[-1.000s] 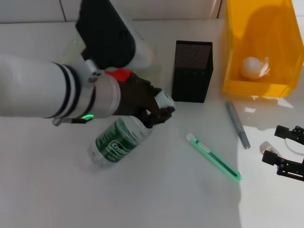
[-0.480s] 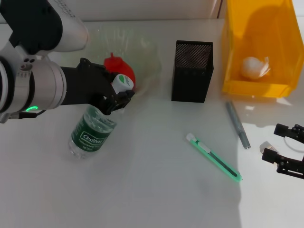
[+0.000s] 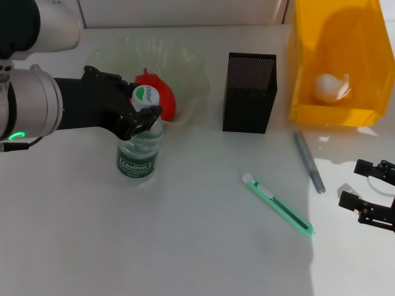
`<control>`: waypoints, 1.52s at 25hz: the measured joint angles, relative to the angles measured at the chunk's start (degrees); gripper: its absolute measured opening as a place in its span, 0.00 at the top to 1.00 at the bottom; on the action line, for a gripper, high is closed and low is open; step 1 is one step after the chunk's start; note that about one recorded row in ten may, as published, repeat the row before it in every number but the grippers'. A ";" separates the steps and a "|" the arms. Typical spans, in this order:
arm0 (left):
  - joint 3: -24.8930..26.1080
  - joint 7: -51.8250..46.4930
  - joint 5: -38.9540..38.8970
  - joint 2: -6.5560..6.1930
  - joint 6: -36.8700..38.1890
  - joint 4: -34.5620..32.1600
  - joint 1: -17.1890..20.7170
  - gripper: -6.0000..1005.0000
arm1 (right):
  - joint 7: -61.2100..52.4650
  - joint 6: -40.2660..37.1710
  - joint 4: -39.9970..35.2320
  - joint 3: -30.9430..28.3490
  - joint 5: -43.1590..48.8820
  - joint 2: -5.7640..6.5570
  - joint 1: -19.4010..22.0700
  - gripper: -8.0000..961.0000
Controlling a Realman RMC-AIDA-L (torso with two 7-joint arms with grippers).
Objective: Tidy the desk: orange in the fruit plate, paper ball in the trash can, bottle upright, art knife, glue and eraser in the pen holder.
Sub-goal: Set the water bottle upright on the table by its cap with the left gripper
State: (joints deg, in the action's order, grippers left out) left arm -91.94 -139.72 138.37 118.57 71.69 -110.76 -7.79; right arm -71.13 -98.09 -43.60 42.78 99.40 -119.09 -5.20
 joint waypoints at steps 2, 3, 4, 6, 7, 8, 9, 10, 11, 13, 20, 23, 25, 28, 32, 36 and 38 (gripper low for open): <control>0.10 0.03 -0.04 0.00 0.27 -0.08 0.05 0.55 | -0.03 0.00 0.00 0.10 0.00 0.00 -0.02 0.13; 0.21 0.04 -0.08 0.00 0.49 -0.13 0.05 0.55 | -0.03 0.00 0.00 0.10 0.00 0.00 -0.02 0.13; 0.48 0.04 -0.08 0.00 0.73 -0.20 0.06 0.55 | -0.03 0.00 0.00 0.16 0.00 0.00 -0.05 0.13; 1.10 0.05 -0.08 -0.01 1.33 -0.37 0.07 0.55 | -0.04 0.00 0.00 0.22 0.00 0.00 -0.08 0.13; 1.48 0.06 -0.09 -0.01 1.57 -0.46 0.12 0.55 | -0.04 0.00 0.00 0.23 0.00 0.00 -0.08 0.13; 1.48 0.06 -0.09 -0.01 1.57 -0.46 0.12 0.55 | -0.04 0.00 0.01 0.21 0.00 0.00 -0.08 0.14; 1.61 0.06 -0.12 -0.01 1.62 -0.49 0.17 0.54 | -0.04 0.01 0.03 0.18 0.00 0.00 -0.08 0.14; 1.83 0.06 -0.17 -0.01 1.69 -0.51 0.21 0.54 | -0.05 0.01 0.06 0.13 0.00 0.00 -0.08 0.14; 1.95 0.06 -0.18 -0.01 1.72 -0.51 0.23 0.54 | -0.05 0.01 0.11 0.13 0.00 0.00 -0.07 0.14; 2.17 0.06 -0.24 -0.01 1.82 -0.52 0.23 0.54 | -0.06 0.05 0.16 0.16 0.00 0.00 -0.08 0.14; 2.36 -0.24 -0.30 -0.01 1.95 -1.24 0.42 0.53 | -0.06 0.18 0.10 0.31 0.00 0.00 -0.07 0.14; 2.42 -0.30 -0.31 -0.01 1.95 -1.24 0.42 0.53 | -0.06 0.20 0.09 0.37 0.00 0.00 -0.07 0.15; 2.43 -0.36 -0.32 -0.01 1.95 -1.25 0.42 0.52 | -0.06 0.18 0.09 0.37 0.00 0.00 -0.07 0.15; 2.79 -1.03 -0.35 0.00 2.00 -1.27 0.34 0.52 | -0.06 0.17 0.09 0.37 0.00 0.00 -0.07 0.15; 4.34 -1.70 -1.25 0.07 3.68 -1.29 -0.37 0.51 | -0.06 0.13 0.09 0.37 0.00 0.00 -0.07 0.15; 4.81 -2.08 -1.89 0.08 4.44 -1.29 -0.65 0.51 | -0.06 0.11 0.09 0.37 0.00 0.00 -0.07 0.16; 4.92 -2.33 -2.04 0.08 4.81 -1.23 -0.72 0.51 | -0.06 0.11 0.09 0.37 0.00 0.00 -0.12 0.16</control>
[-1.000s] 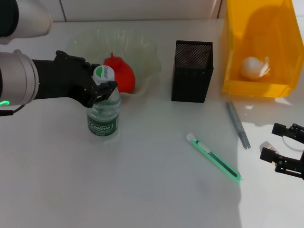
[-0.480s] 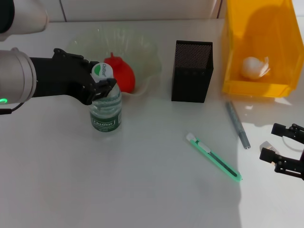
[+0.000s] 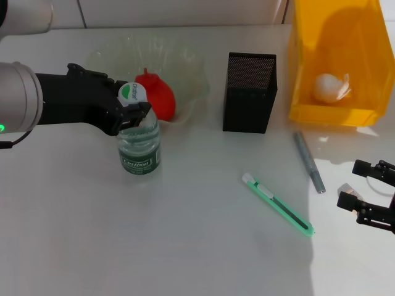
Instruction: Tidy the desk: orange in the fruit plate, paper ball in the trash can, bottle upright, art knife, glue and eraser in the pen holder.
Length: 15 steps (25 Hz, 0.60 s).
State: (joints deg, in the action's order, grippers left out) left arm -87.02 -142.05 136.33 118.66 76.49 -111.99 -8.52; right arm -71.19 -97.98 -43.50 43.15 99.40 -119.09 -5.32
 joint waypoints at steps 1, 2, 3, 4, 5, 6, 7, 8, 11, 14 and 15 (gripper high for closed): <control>-0.08 0.00 0.00 0.00 0.03 0.05 0.00 0.50 | 0.00 0.00 0.01 0.00 0.00 0.00 -0.05 0.16; -0.08 0.00 0.00 0.00 0.03 0.05 0.00 0.50 | -0.01 0.02 0.04 0.00 0.01 0.00 -0.12 0.16; -0.11 0.00 -0.01 0.00 0.05 0.09 -0.01 0.50 | -0.02 0.02 0.07 0.00 0.03 0.00 -0.20 0.16; -0.11 0.00 -0.03 0.03 0.06 0.19 -0.01 0.50 | -0.05 0.02 0.10 0.00 0.09 0.00 -0.30 0.16; -0.06 0.00 -0.06 0.05 0.05 0.19 -0.02 0.50 | -0.17 0.01 0.11 -0.01 0.22 0.00 -0.39 0.16; -0.01 -0.05 -0.07 0.07 0.05 0.21 -0.02 0.50 | -0.31 0.01 0.11 -0.03 0.42 0.00 -0.46 0.16; 0.01 -0.13 -0.09 0.09 0.05 0.20 -0.02 0.50 | -0.53 0.00 0.11 -0.05 0.69 0.00 -0.56 0.16; 0.02 -0.21 -0.11 0.09 0.04 0.20 -0.02 0.50 | -0.75 -0.01 0.09 -0.08 1.04 0.00 -0.64 0.16; 0.07 -0.40 -0.15 0.05 -0.13 0.17 -0.02 0.45 | -1.15 -0.01 0.06 -0.11 1.60 0.00 -0.79 0.17; 0.37 -0.40 -0.15 0.01 -0.20 -0.48 -0.12 0.32 | -1.26 -0.05 0.02 -0.39 1.66 0.00 -0.83 0.17; 0.65 -0.40 -0.15 -0.02 -0.19 -1.15 -0.20 0.28 | -1.26 -0.05 0.02 -0.39 1.66 0.00 -0.83 0.17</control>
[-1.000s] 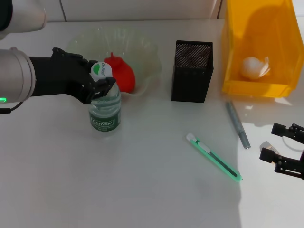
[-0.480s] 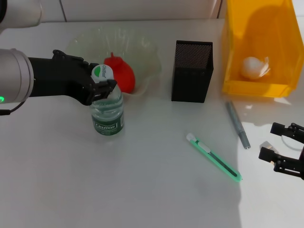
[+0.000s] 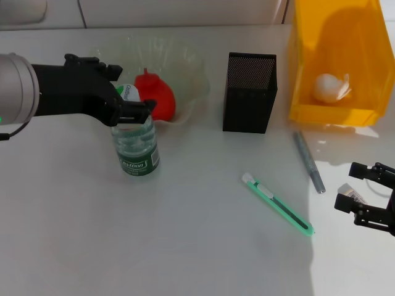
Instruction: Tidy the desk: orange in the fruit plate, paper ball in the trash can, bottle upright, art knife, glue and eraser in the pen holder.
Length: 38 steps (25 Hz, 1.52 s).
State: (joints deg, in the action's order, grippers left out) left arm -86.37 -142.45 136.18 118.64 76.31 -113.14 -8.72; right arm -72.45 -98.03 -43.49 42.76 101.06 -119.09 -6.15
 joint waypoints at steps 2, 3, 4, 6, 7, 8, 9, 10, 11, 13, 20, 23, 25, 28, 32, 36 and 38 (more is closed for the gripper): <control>0.79 0.28 -0.74 0.03 -0.14 -1.94 0.07 0.27 | -0.15 -0.04 -0.13 -0.10 0.02 0.00 0.00 0.17; 1.23 0.66 -1.44 0.05 -0.37 -2.90 0.24 0.26 | -0.35 -0.05 -0.31 -0.12 0.02 0.00 -0.01 0.17; 1.94 2.16 -4.01 0.08 -1.18 -3.81 0.71 0.26 | -0.72 -0.07 -0.74 -0.18 0.02 0.00 0.00 0.17; 3.15 5.62 -9.75 0.08 -2.76 -4.15 1.84 0.24 | -0.84 -0.07 -0.92 -0.18 0.01 0.00 -0.01 0.17; 3.70 9.20 -15.14 0.10 -4.28 -3.67 2.92 0.24 | -0.93 -0.08 -1.05 -0.17 -0.07 0.00 -0.01 0.18; 4.03 14.47 -21.98 0.13 -6.22 -2.50 4.50 0.23 | -1.08 -0.07 -1.19 -0.30 -0.20 0.00 0.00 0.18; 3.78 18.35 -26.16 0.16 -7.19 -1.45 5.58 0.23 | -2.35 -0.09 -1.89 -0.83 -0.47 0.00 -0.02 0.18; 3.18 23.91 -31.14 0.15 -8.31 0.37 6.92 0.22 | -2.35 -0.09 -1.89 -0.83 -0.47 0.00 -0.02 0.18; 2.29 29.86 -36.11 0.14 -8.93 2.43 8.07 0.22 | -3.76 -0.07 -2.59 -1.19 -0.47 0.00 -0.07 0.18; 0.48 39.81 -43.52 0.11 -8.84 7.20 9.66 0.21 | -7.57 -0.08 -4.49 -1.51 -0.35 0.03 -0.31 0.18; -0.93 74.48 -59.83 0.18 0.68 39.46 6.97 0.21 | -27.26 -2.34 -20.32 -0.70 5.01 -0.08 -1.76 0.19; 0.18 92.58 -66.44 0.00 8.00 63.94 0.09 0.21 | -38.95 -4.04 -28.89 1.41 10.59 -0.01 -4.32 0.19; 1.87 100.53 -68.25 -0.16 11.99 78.06 -4.77 0.22 | -48.11 -4.58 -36.37 5.49 17.21 -0.03 -6.56 0.19; 3.87 107.97 -68.35 -0.17 14.26 95.62 -10.42 0.22 | -63.46 -4.48 -46.85 14.40 28.05 -0.13 -10.60 0.19; 3.67 110.39 -68.32 0.01 13.53 100.57 -10.60 0.22 | -78.57 -5.89 -52.84 24.95 38.35 0.00 -18.28 0.19; 3.78 110.05 -68.38 -0.13 13.66 98.96 -10.26 0.22 | -85.70 -5.50 -50.64 33.39 44.43 -0.22 -24.29 0.20; 3.87 110.03 -68.40 -0.16 13.67 98.43 -10.22 0.22 | -87.90 -3.43 -47.36 37.23 45.23 -0.28 -25.97 0.20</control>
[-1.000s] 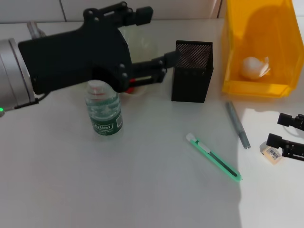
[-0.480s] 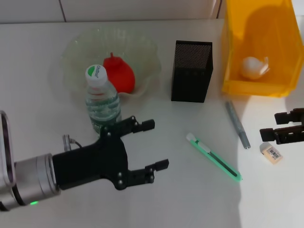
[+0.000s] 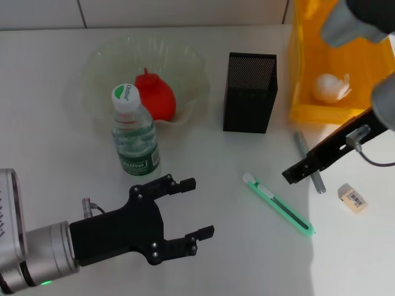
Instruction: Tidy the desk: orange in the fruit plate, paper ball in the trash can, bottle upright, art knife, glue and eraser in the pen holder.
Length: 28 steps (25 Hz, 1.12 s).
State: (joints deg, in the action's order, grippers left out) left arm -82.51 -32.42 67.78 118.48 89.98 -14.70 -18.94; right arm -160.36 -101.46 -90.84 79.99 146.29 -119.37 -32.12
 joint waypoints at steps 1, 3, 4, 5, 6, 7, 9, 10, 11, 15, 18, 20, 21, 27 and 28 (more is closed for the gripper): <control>-0.05 0.00 0.00 -0.04 -0.02 -0.15 0.02 0.22 | -1.43 1.97 3.20 2.81 0.57 -0.02 -1.44 0.20; -0.20 -0.08 0.04 -0.09 -0.07 -0.55 0.00 0.22 | -2.03 2.96 4.67 4.09 1.07 -0.03 -2.11 0.20; -0.22 -0.24 0.12 -0.11 -0.07 -0.70 -0.07 0.22 | -2.56 3.93 5.99 5.27 1.61 -0.05 -2.68 0.20; -0.22 -0.51 0.22 -0.14 -0.08 -0.90 -0.22 0.22 | -3.03 4.83 7.50 6.57 2.04 -0.11 -3.37 0.20; -0.22 -0.65 0.25 -0.17 -0.08 -0.99 -0.32 0.22 | -3.37 5.58 8.53 7.45 2.21 -0.13 -3.88 0.20; -0.22 -0.77 0.29 -0.20 -0.12 -1.07 -0.40 0.22 | -3.66 6.28 9.50 8.28 2.26 -0.13 -4.37 0.20; -0.22 -0.84 0.33 -0.23 -0.34 -1.25 -0.50 0.22 | -4.18 7.86 11.47 9.94 2.31 -0.15 -5.24 0.21; -0.25 -0.84 0.40 -0.25 -0.48 -1.43 -0.53 0.22 | -4.37 8.39 12.10 10.58 2.34 -0.15 -5.55 0.21; -0.25 -0.84 0.42 -0.24 -0.50 -1.45 -0.53 0.22 | -4.56 8.87 12.76 11.17 2.35 -0.15 -5.86 0.21; -0.24 -0.86 0.87 -0.26 -0.57 -1.69 -0.55 0.22 | -5.10 10.63 15.29 13.46 2.16 -0.26 -7.15 0.21; -0.02 -1.20 1.30 -0.28 -0.72 -1.85 -0.57 0.22 | -5.61 11.91 17.06 15.43 2.12 -0.34 -7.98 0.21; 0.14 -1.40 1.53 -0.32 -0.82 -1.91 -0.55 0.22 | -5.80 12.67 17.98 16.40 2.09 -0.34 -8.31 0.21; 0.23 -1.41 1.69 -0.35 -0.97 -1.95 -0.47 0.22 | -5.95 13.06 18.37 16.90 2.06 -0.34 -8.41 0.22; 0.31 -1.42 1.78 -0.35 -1.33 -2.11 -0.42 0.22 | -6.55 14.95 19.73 18.98 2.03 -0.34 -8.72 0.22; 0.32 -1.42 1.78 -0.35 -1.33 -2.12 -0.46 0.22 | -6.57 15.20 19.88 19.17 2.03 -0.35 -8.73 0.22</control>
State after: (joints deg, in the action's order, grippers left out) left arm -82.19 -33.84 69.56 118.12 88.65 -16.82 -19.40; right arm -166.93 -86.26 -70.96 99.16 148.32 -119.71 -40.85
